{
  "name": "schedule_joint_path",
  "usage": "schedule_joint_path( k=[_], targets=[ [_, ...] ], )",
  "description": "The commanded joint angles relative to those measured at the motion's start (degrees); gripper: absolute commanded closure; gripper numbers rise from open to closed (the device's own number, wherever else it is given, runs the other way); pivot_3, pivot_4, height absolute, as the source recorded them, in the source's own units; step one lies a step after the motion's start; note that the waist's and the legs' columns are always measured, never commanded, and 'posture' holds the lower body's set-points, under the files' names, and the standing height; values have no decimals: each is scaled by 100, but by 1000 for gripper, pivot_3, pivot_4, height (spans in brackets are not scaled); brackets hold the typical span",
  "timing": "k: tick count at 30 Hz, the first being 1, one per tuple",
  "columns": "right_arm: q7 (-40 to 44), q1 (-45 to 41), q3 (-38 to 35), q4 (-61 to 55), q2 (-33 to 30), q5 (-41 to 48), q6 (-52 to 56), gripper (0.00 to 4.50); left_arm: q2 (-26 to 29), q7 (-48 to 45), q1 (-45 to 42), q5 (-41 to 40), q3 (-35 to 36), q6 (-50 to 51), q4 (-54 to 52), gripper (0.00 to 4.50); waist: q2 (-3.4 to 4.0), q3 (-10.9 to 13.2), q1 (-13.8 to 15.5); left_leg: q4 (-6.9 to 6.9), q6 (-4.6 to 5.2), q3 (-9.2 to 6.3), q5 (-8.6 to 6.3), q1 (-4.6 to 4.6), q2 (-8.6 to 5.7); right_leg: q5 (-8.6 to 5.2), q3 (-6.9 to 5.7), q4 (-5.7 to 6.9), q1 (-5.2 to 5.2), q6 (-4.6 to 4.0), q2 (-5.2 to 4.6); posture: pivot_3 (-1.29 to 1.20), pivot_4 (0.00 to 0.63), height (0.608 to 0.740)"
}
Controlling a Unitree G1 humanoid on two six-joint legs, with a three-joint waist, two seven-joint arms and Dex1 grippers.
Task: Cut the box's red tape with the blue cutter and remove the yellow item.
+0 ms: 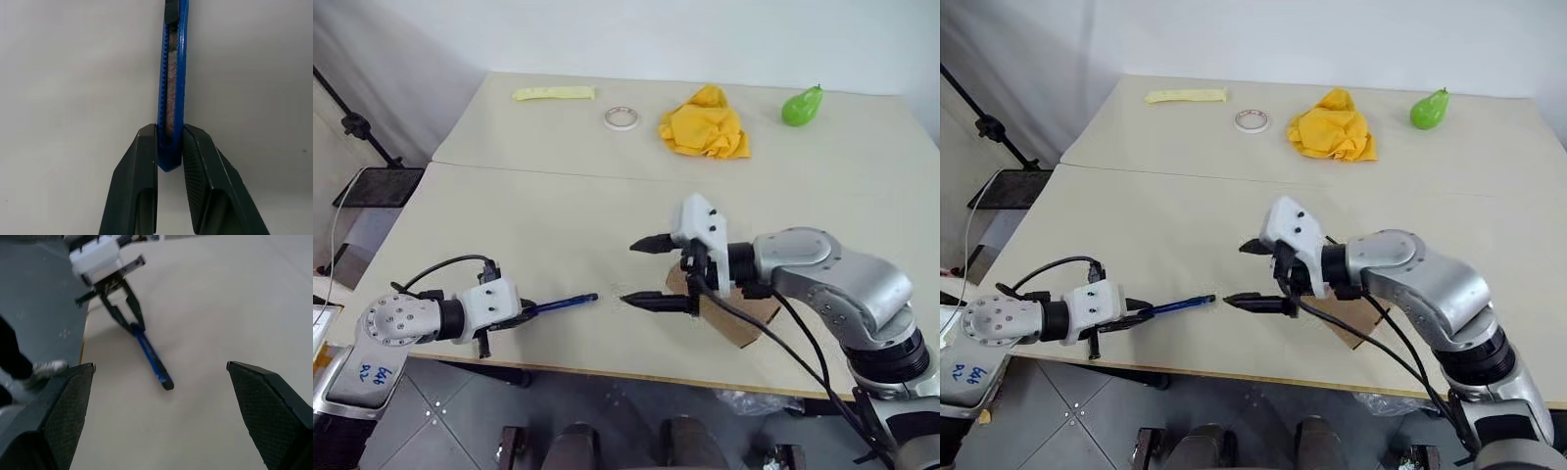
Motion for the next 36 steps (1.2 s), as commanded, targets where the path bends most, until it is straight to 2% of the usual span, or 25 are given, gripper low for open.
schedule_joint_path(
  k=[1,4,7,11,18,19,27,36],
  targets=[
    [191,-223,449,40,42,-473,-294,0,-121,69,254,357,-492,-404,162,3690,8,3,2,0,0,-2,0,0,-2,0,-6,0,1,0,0,0,150,740],
    [118,-455,988,223,320,-857,-209,0,-157,183,264,588,-588,-935,324,3690,20,0,5,0,5,-2,4,5,-9,1,-27,0,7,3,1,0,150,740],
    [-63,-641,1421,430,643,-1195,26,606,-201,296,354,778,-679,-1501,533,3712,29,-6,12,0,5,-6,5,6,-11,2,-35,1,10,5,0,0,150,740],
    [-127,-731,1788,649,939,-1587,-24,1967,-310,417,411,829,-695,-1826,754,3712,42,-14,13,-3,9,-24,7,6,-38,7,-38,2,12,14,-12,0,150,740],
    [-123,-840,2228,1132,1237,-2270,-286,4348,-446,218,369,439,-666,-1617,978,3712,65,-28,6,-12,27,-31,17,6,-75,19,-45,-1,16,37,-35,0,150,740],
    [-106,-832,2247,1171,1260,-2330,-318,4461,-435,178,362,410,-682,-1612,999,3712,67,-29,2,-13,28,-31,17,6,-78,20,-46,-1,16,38,-38,0,150,740],
    [-88,-863,2235,1804,1541,-2829,-641,4461,-361,-77,280,207,-727,-1566,1106,3712,70,-31,-16,-19,30,-31,19,8,-85,21,-52,-1,15,39,-45,0,150,740],
    [129,-721,2272,1922,1575,-3114,-820,4461,-373,-118,221,143,-701,-1402,1122,3712,72,-32,-17,-22,31,-32,19,9,-87,21,-53,-2,15,40,-46,0,150,740]
  ],
)
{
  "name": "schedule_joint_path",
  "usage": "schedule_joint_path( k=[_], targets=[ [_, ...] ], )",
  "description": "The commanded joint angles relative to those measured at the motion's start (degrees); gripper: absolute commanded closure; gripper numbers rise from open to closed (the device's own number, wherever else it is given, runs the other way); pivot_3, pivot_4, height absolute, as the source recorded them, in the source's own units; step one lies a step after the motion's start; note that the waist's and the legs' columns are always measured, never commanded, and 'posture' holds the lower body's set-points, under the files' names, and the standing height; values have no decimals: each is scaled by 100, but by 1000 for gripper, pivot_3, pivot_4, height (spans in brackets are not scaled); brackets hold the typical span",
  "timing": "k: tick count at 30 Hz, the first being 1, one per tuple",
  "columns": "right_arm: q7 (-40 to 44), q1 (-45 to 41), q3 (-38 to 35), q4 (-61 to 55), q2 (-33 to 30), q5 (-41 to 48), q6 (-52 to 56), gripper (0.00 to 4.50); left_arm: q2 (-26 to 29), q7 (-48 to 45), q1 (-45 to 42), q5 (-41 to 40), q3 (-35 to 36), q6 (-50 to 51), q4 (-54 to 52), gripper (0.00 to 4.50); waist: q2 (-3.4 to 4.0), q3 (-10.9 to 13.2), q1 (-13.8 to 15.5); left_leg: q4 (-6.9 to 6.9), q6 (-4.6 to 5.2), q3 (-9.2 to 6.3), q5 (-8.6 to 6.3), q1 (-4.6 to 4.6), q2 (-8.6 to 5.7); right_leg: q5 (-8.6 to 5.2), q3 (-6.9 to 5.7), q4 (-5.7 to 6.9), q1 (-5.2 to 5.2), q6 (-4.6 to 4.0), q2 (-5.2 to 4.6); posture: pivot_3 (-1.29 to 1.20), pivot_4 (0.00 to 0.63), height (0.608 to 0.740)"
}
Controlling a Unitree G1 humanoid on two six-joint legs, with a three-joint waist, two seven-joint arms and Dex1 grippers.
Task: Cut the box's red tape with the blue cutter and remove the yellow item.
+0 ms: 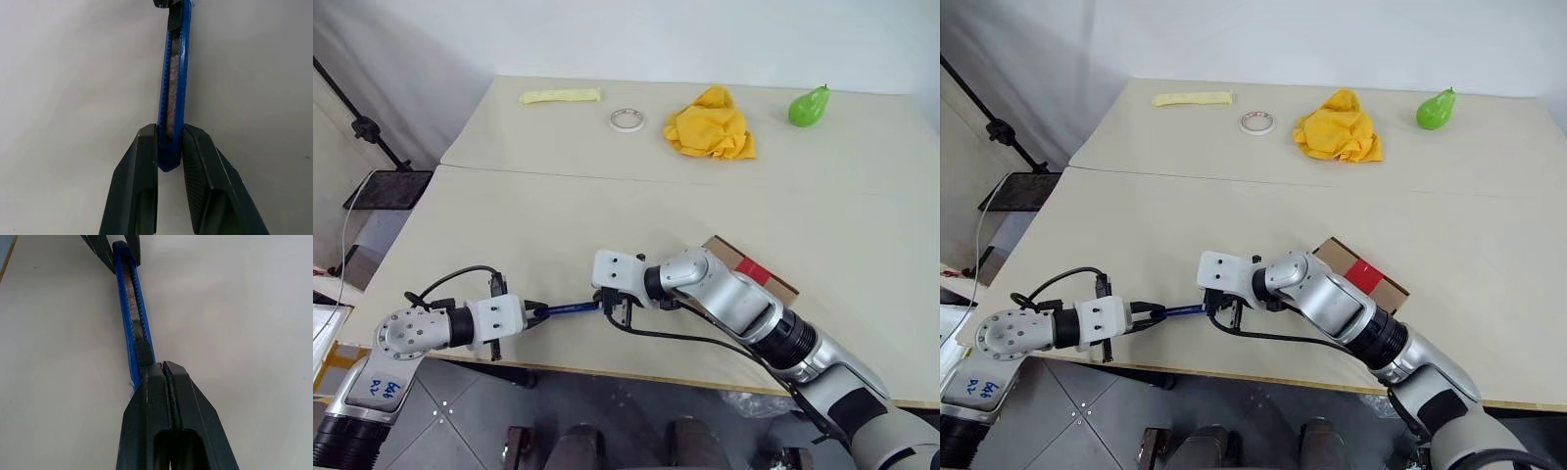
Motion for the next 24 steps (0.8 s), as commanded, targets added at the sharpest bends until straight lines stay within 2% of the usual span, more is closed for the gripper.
schedule_joint_path(
  k=[1,18,24],
  targets=[
    [118,27,-39,-82,37,-72,-59,4461,-9,-333,228,143,-507,228,239,3712,0,0,0,0,0,0,0,0,0,0,0,0,0,0,0,0,150,740],
    [282,198,-182,-391,18,-152,-37,4461,-125,-427,-12,9,-523,822,280,3712,0,0,13,0,6,-1,5,1,-8,2,-2,0,3,4,-11,0,150,740],
    [179,139,-465,-383,110,-156,-145,4461,-179,-576,-192,-207,-575,1487,154,3712,0,0,22,0,10,-4,8,0,-17,3,-5,0,5,6,-20,0,150,740]
  ],
)
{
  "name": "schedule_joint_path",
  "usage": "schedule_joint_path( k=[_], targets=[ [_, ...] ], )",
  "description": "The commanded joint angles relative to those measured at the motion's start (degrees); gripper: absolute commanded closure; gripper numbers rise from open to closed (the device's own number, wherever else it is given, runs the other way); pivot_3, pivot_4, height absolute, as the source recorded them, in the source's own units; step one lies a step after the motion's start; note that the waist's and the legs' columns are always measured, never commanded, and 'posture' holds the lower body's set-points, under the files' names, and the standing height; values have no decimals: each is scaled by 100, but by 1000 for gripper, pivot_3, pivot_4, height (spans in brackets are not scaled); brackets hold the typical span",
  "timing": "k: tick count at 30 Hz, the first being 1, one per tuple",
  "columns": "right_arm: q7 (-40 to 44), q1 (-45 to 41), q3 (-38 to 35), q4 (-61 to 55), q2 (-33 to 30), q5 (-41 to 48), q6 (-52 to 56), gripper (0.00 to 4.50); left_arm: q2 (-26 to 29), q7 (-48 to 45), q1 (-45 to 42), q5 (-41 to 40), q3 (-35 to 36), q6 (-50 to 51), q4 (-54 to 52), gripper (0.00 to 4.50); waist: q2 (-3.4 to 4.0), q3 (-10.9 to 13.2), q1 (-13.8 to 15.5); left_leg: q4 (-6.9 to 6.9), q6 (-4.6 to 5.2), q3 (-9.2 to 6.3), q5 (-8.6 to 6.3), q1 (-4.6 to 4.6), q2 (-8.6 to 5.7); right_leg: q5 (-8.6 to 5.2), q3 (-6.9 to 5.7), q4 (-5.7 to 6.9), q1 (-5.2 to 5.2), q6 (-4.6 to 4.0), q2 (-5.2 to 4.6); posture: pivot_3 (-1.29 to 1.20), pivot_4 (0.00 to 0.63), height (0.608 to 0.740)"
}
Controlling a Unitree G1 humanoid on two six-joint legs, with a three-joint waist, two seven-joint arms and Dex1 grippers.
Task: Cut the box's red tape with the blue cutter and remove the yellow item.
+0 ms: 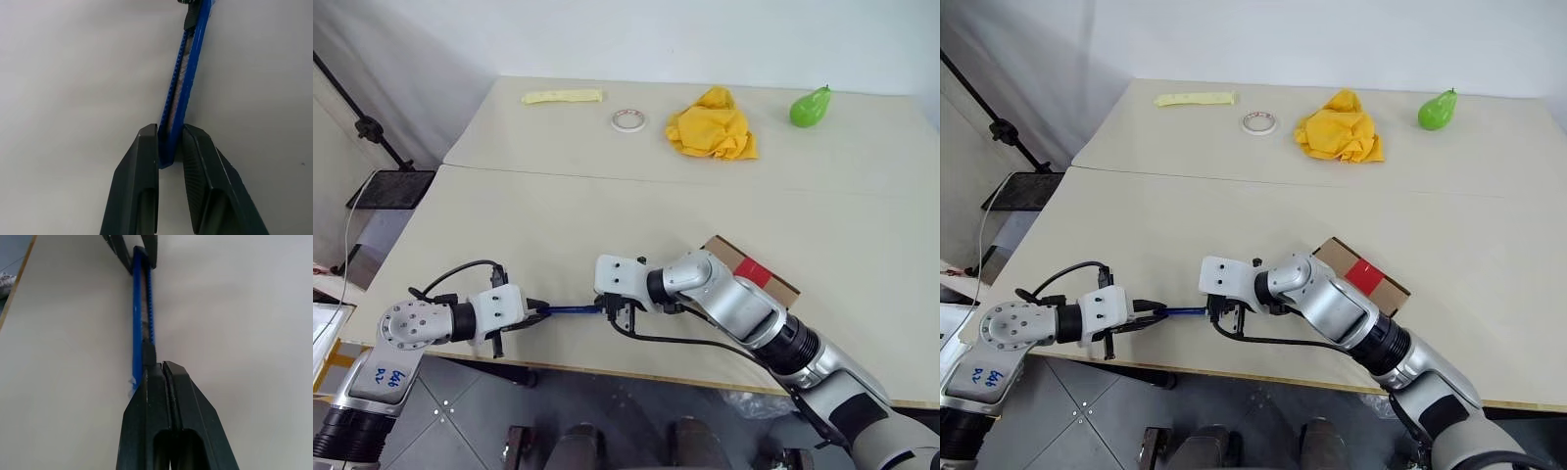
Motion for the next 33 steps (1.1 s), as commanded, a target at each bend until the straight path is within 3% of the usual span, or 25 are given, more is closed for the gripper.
schedule_joint_path(
  k=[1,4,15,25,30,33],
  targets=[
    [-53,-51,-380,-204,93,72,-96,4461,-107,-265,77,-30,-527,730,150,3712,0,0,5,0,1,-2,1,0,-3,0,-1,0,2,1,-2,0,150,740],
    [-2,-20,-513,-279,30,92,-62,4500,-94,-343,14,-77,-551,879,139,3121,0,0,3,0,5,-9,4,-1,-12,2,-5,1,4,4,-10,0,150,740],
    [139,37,-1317,-766,-227,560,289,4500,-10,-529,-93,-395,-525,1540,-136,95,0,0,-14,-17,15,-21,0,-6,-37,6,-16,-7,3,12,-30,0,150,740],
    [268,115,-1427,-995,-269,1039,547,4500,-202,-1318,-1181,-417,-957,1381,904,95,0,1,37,-6,23,-51,8,-17,-55,10,-44,-9,17,18,-40,0,150,740],
    [180,225,-1393,-1212,-346,1111,709,4500,-223,-1768,-1619,-137,-1281,794,1660,95,0,1,91,-4,24,-71,9,-17,-66,10,-63,-16,31,20,-46,0,150,740],
    [112,279,-1438,-1347,-393,1161,844,4500,-219,-1900,-1764,-55,-1364,599,1950,965,0,1,110,-4,24,-77,9,-17,-68,11,-68,-18,35,21,-46,0,150,740]
  ],
)
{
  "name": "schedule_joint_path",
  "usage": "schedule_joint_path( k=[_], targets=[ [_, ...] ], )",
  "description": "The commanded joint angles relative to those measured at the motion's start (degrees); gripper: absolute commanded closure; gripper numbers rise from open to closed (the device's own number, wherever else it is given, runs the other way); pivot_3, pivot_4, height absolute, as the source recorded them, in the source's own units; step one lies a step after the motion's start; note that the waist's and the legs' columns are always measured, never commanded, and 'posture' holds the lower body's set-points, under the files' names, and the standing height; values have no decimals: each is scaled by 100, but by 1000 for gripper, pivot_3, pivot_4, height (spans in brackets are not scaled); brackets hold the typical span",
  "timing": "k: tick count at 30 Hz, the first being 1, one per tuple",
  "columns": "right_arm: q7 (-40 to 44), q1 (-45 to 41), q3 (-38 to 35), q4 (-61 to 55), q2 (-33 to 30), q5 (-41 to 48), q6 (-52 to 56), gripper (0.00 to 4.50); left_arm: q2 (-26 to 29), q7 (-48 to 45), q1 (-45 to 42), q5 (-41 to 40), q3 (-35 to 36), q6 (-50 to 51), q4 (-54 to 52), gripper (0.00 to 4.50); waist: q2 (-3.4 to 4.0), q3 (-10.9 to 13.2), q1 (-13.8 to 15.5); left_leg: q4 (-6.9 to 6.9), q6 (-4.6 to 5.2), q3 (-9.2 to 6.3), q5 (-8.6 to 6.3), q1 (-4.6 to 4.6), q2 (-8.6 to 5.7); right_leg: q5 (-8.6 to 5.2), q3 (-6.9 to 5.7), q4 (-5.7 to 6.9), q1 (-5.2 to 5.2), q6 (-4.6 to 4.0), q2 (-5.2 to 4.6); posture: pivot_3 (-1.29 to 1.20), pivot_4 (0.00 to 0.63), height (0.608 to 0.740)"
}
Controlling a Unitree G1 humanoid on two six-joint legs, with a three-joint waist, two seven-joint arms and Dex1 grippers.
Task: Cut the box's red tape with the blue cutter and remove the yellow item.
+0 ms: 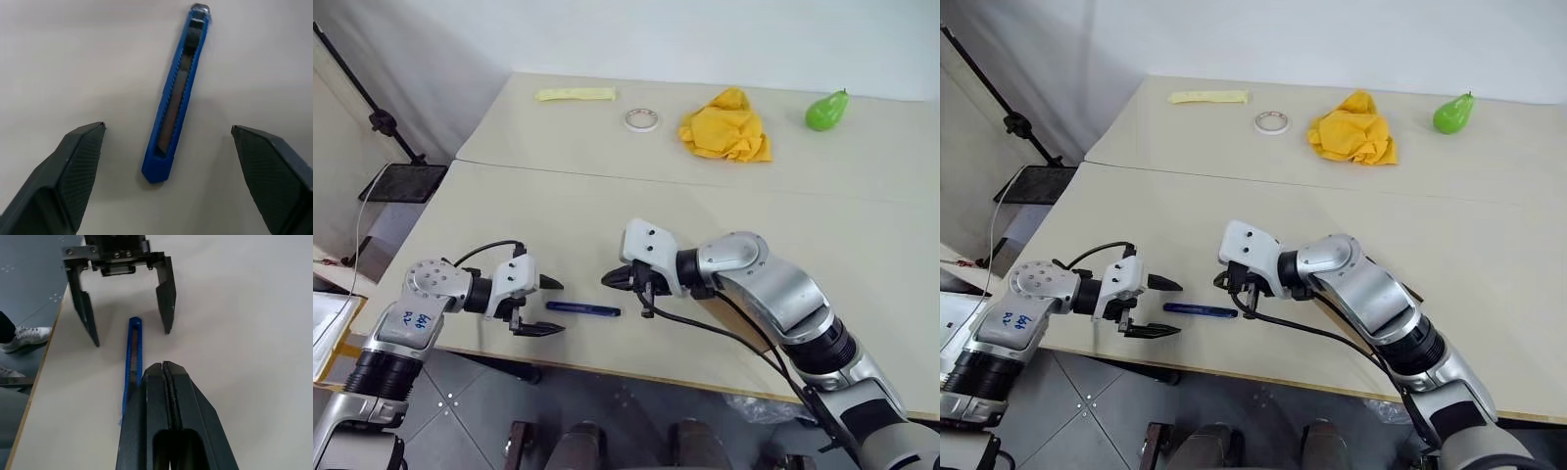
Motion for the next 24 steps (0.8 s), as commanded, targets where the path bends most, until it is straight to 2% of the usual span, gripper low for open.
schedule_joint_path(
  k=[1,6,10,15,18,22,24],
  targets=[
    [-67,32,-134,-386,-78,130,109,4500,-46,-288,136,342,-497,-88,449,1211,0,0,-10,0,0,0,0,0,0,0,-2,2,1,0,0,0,150,740],
    [-136,90,-180,-504,-193,196,211,4500,-42,-479,-51,448,-570,-397,808,1211,0,0,-37,-4,4,-6,2,1,1,0,-14,2,9,0,2,0,150,740],
    [-200,84,-196,-505,-219,237,236,4500,-147,-559,-189,468,-637,-671,960,1912,0,0,-51,-3,7,-10,4,4,1,1,-20,1,20,1,2,0,150,740],
    [-255,72,-200,-500,-233,271,243,4500,-229,-682,-239,505,-716,-842,959,1912,0,0,-45,-3,7,-27,4,4,1,2,-39,-12,38,4,0,0,150,740],
    [-281,62,-202,-514,-256,305,257,4500,-241,-745,-225,547,-749,-990,955,2500,0,0,-38,-3,7,-38,4,4,-2,4,-48,-18,47,7,-2,0,150,740],
    [-295,87,-199,-587,-330,345,286,4500,-238,-785,-179,609,-762,-1112,918,3637,0,0,-23,-3,8,-44,4,4,-4,5,-53,-21,51,9,-3,0,150,740],
    [-301,105,-197,-620,-367,366,295,4500,-230,-793,-145,615,-770,-1118,862,3637,0,0,-19,-3,8,-44,5,4,-3,5,-53,-21,52,9,-3,0,150,740]
  ],
)
